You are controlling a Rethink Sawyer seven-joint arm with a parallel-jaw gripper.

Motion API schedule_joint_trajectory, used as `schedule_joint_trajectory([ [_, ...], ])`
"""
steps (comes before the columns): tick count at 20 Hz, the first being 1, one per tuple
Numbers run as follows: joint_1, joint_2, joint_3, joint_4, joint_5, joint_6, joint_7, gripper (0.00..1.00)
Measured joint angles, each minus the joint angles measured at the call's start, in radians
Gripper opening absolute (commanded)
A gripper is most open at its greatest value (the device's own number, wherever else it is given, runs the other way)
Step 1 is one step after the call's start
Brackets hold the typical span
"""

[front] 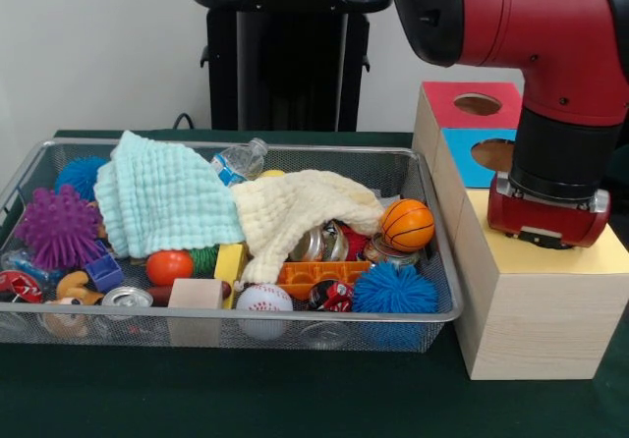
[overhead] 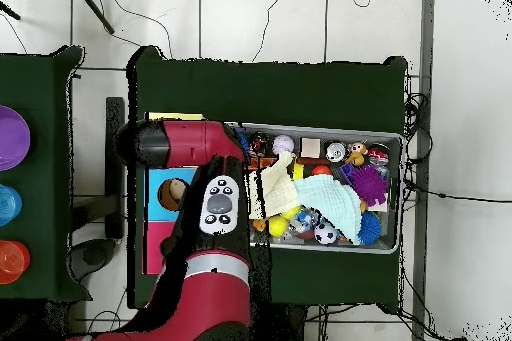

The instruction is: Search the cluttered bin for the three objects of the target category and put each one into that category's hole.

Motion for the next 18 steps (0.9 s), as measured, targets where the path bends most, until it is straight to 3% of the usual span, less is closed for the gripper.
schedule_joint_trajectory([
  [18,-0.036,-0.013,0.030,0.016,0.025,0.033,0.000,0.00],
])
